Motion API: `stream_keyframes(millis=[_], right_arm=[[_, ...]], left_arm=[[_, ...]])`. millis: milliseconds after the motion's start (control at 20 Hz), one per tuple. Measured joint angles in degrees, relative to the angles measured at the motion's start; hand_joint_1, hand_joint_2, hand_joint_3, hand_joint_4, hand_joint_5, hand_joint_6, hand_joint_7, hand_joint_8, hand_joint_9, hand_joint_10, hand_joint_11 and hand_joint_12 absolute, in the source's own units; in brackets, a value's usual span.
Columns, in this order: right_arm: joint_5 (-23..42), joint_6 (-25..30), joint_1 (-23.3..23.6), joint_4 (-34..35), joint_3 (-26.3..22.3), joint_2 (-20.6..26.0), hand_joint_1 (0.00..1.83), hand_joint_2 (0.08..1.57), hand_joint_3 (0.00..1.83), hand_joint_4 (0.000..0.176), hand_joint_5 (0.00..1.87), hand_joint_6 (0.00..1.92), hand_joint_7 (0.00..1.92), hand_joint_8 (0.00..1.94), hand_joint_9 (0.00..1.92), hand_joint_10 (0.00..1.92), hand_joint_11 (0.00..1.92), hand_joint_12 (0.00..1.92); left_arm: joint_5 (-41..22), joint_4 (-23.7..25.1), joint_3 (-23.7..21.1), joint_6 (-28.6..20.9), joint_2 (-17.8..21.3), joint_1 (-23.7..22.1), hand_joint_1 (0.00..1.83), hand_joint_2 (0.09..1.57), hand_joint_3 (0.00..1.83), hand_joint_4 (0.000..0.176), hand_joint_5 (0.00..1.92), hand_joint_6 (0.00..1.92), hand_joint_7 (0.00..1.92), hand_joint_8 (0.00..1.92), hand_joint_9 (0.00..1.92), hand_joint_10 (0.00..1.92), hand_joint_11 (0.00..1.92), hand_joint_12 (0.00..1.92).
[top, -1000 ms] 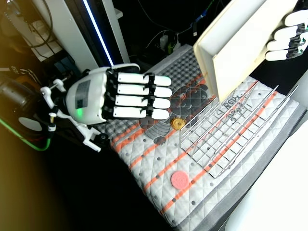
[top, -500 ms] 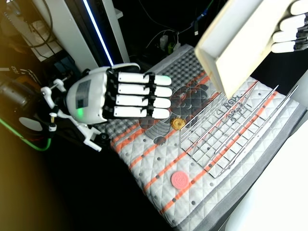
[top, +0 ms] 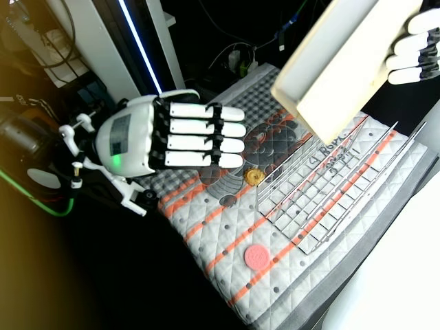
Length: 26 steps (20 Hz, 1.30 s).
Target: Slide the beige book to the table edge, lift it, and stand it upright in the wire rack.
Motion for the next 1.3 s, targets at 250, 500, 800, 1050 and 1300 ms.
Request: stream_keyframes(millis=[250, 500, 800, 1050, 1300], right_arm=[[0.0, 0.15, 0.0, -0.09, 0.0, -0.15, 0.03, 1.4, 0.0, 0.0, 0.54, 0.0, 0.58, 0.0, 0.57, 0.0, 0.61, 0.01], [0.04, 0.33, 0.0, -0.09, 0.0, -0.15, 0.02, 1.42, 0.0, 0.0, 0.54, 0.0, 0.55, 0.0, 0.56, 0.0, 0.61, 0.0], [0.07, 0.66, -0.28, -0.11, 0.0, -0.15, 0.04, 1.44, 0.0, 0.0, 0.5, 0.0, 0.51, 0.0, 0.47, 0.0, 0.45, 0.0], [0.02, 0.74, -0.28, -0.13, 0.0, -0.15, 0.01, 1.45, 0.0, 0.0, 0.51, 0.0, 0.52, 0.0, 0.5, 0.01, 0.49, 0.02], [-0.31, 0.9, -0.42, -0.15, 0.0, -0.2, 0.0, 1.45, 0.0, 0.0, 0.53, 0.01, 0.54, 0.01, 0.52, 0.01, 0.51, 0.02]], left_arm=[[-2.43, -1.75, -1.31, 0.0, 0.0, 3.48, 1.4, 1.05, 0.0, 0.0, 1.06, 0.75, 1.17, 0.6, 1.07, 1.03, 0.84, 1.05], [-4.46, -4.96, -2.16, -0.17, 0.24, 6.21, 1.48, 1.1, 0.01, 0.0, 0.82, 0.13, 0.96, 0.93, 0.91, 1.24, 0.03, 0.99], [-5.33, -7.34, -2.93, -0.24, 0.52, 8.5, 1.33, 1.15, 0.0, 0.0, 0.8, 0.0, 0.87, 1.17, 1.02, 0.16, 0.05, 1.09], [-6.58, -8.66, -4.28, -0.48, 0.94, 10.6, 1.04, 1.07, 0.0, 0.096, 0.4, 0.0, 0.52, 0.0, 0.62, 0.0, 0.05, 0.89], [-8.48, -12.52, -6.82, -0.46, 3.04, 14.8, 0.81, 1.03, 0.0, 0.176, 0.01, 0.0, 0.09, 0.0, 0.13, 0.0, 0.0, 0.37]])
